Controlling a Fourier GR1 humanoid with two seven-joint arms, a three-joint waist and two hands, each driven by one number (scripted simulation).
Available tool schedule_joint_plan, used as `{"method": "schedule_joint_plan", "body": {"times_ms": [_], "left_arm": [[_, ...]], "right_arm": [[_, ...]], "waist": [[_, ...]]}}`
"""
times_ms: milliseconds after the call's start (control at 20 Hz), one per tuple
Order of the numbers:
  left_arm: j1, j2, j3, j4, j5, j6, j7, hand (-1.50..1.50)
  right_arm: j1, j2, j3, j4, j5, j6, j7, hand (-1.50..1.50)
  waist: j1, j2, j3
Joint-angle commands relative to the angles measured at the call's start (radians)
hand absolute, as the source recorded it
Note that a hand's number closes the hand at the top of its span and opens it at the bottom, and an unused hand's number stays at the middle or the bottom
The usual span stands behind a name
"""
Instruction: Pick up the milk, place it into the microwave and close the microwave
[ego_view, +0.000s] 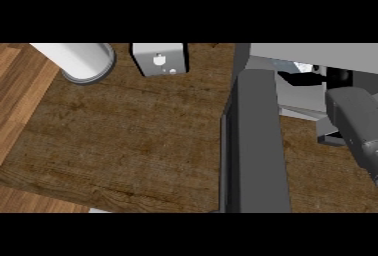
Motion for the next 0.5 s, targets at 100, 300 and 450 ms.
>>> {"method": "schedule_joint_plan", "body": {"times_ms": [100,300,450], "left_arm": [[-0.016,0.016,0.022,0.009,-0.013,0.009,0.002,-1.5],[-0.026,0.034,0.018,0.033,-0.029,-0.004,0.011,-1.5],[-0.04,0.033,0.017,0.028,-0.039,-0.001,0.006,-1.5]], "right_arm": [[-0.006,-0.02,-0.012,0.004,-0.007,-0.003,0.005,1.5],[-0.016,-0.016,-0.013,0.005,-0.007,-0.008,0.009,1.5],[-0.028,-0.036,-0.012,0.008,-0.004,0.015,0.02,1.5]], "waist": [[0.017,0.003,0.001],[0.019,0.01,0.0],[0.024,0.011,0.0]]}}
